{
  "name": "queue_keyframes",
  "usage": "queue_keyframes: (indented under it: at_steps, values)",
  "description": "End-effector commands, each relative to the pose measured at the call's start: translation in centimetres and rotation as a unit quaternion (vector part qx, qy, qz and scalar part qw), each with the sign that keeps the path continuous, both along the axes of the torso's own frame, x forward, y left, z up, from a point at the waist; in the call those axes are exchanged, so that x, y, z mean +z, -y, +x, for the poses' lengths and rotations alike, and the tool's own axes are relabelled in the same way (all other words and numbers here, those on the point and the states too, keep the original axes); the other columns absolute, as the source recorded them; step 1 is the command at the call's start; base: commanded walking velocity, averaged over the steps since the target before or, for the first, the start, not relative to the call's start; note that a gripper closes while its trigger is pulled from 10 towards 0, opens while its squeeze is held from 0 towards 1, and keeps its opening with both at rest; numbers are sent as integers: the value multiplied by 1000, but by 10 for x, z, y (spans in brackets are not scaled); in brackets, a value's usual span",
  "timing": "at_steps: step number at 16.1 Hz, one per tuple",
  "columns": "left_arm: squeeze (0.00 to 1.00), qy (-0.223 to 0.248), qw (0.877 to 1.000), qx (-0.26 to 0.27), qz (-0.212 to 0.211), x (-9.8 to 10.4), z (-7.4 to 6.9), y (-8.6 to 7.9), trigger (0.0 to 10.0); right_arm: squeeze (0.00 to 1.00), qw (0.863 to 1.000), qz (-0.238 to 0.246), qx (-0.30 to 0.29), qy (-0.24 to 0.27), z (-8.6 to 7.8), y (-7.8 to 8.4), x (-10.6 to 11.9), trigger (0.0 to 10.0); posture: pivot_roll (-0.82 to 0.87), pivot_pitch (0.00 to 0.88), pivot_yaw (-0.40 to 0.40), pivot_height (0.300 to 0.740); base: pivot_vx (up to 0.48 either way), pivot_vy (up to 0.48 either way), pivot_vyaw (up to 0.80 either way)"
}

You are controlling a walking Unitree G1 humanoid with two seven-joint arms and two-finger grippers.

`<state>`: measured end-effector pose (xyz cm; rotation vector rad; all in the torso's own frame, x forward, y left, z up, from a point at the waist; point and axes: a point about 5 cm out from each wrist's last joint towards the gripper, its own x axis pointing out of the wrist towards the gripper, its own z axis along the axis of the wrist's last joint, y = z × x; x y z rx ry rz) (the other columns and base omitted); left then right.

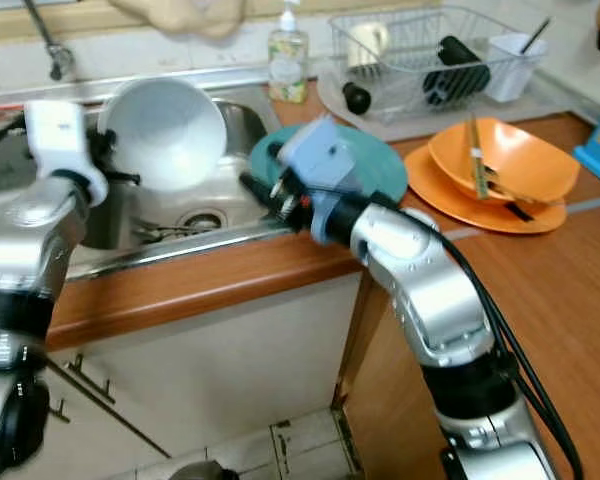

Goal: Kitchen organization

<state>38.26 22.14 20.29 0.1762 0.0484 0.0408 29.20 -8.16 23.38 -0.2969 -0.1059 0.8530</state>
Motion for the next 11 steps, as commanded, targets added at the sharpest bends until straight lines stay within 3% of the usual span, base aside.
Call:
queue_keyframes:
  at_steps: [1, 4, 9, 10, 11]
  values:
    - [0, 17, 1000, -9, 14, 10, 4, 1, 0, 0, 1000, -11, 6, -1, -3, -1, 0, 10000, -20, 0, 52, 740, 0, 0, 0]
    - [0, -42, 996, -36, 73, -2, 20, 9, 0, 0, 999, -43, 19, -18, -9, -3, -11, 10000, -32, 0, 61, 740, 0, 0, 0]
    - [0, -111, 982, -67, 136, -29, 21, 18, 0, 0, 997, -68, 20, -30, -15, -4, -19, 10000, -44, 0, 76, 740, 0, 0, 0]
    - [0, -117, 980, -72, 141, -32, 21, 20, 431, 0, 997, -70, 21, -31, -16, -4, -20, 10000, -48, 0, 79, 740, 0, 0, 0]
    - [0, -131, 975, -86, 158, -38, 20, 23, 4353, 0, 997, -73, 22, -33, -17, -4, -21, 10000, -52, 0, 80, 740, 0, 0, 0]
